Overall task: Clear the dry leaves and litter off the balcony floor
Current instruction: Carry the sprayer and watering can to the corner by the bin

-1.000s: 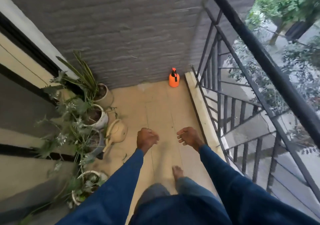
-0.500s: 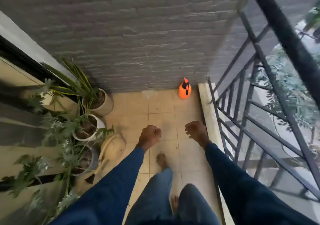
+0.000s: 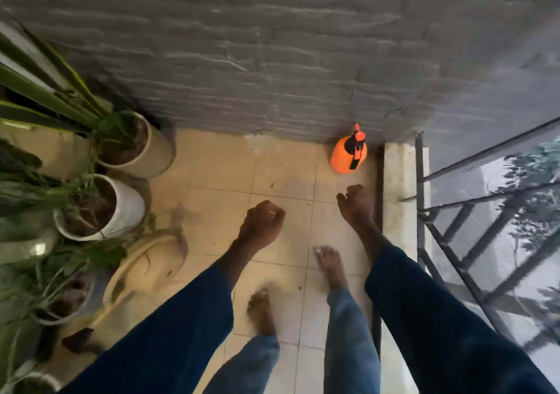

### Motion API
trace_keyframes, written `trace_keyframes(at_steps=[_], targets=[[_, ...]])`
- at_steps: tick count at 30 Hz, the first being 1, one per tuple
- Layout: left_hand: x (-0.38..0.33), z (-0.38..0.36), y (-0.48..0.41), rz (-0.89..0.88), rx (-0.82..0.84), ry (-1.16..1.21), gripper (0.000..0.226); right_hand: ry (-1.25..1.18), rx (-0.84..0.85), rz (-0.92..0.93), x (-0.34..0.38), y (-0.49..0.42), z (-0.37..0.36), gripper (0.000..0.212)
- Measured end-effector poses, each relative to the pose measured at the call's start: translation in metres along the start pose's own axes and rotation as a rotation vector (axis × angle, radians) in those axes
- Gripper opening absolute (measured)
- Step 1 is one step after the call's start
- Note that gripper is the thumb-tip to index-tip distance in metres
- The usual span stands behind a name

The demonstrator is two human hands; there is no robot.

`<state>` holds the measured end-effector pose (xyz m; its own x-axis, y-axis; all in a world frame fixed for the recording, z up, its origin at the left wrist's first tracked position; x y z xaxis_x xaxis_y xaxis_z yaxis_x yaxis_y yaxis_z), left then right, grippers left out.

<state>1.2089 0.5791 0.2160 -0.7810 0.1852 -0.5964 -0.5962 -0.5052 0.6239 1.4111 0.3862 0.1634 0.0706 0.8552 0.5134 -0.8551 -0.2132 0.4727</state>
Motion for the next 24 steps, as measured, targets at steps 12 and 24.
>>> trace_keyframes(at_steps=[12, 24], targets=[[0.057, -0.094, -0.13, 0.075, -0.026, 0.056, 0.011, -0.12, -0.03, -0.155, -0.049, -0.212, -0.036, 0.034], [0.162, -0.098, -0.125, 0.29, -0.042, 0.157, 0.008, -0.003, -0.032, -0.126, -0.048, -0.238, -0.087, 0.053]])
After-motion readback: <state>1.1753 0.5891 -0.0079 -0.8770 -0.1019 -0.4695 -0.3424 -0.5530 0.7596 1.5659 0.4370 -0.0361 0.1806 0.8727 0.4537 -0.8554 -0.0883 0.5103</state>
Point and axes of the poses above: each hand's wrist, its own y-axis away from the middle knuckle, its own z-axis out of the back of the hand, x = y × z, the point moved 10 cm from there along -y, towards the middle knuckle
